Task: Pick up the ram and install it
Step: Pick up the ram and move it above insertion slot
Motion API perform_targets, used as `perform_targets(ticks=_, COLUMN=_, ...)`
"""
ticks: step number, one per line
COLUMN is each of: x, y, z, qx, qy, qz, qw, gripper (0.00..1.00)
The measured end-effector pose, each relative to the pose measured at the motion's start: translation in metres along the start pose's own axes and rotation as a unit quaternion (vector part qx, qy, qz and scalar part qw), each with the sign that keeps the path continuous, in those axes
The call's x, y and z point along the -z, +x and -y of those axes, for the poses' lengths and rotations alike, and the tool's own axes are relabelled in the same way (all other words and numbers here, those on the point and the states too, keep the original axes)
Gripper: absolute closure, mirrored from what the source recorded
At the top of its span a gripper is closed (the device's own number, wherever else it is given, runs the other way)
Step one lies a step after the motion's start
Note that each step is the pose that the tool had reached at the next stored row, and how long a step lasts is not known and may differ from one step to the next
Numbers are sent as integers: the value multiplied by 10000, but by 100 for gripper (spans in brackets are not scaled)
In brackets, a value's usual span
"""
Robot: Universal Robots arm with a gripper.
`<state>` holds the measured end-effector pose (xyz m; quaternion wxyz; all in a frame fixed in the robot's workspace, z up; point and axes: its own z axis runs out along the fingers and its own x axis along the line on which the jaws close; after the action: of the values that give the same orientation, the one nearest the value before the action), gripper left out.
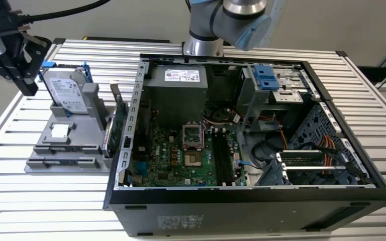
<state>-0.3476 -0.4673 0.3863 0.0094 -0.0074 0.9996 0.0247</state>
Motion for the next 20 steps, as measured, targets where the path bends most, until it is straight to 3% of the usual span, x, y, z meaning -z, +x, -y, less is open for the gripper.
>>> perform_targets(ticks=20, x=-1, y=15, z=7, qx=72, qy=-1, qz=-10, qw=10000, gripper=100)
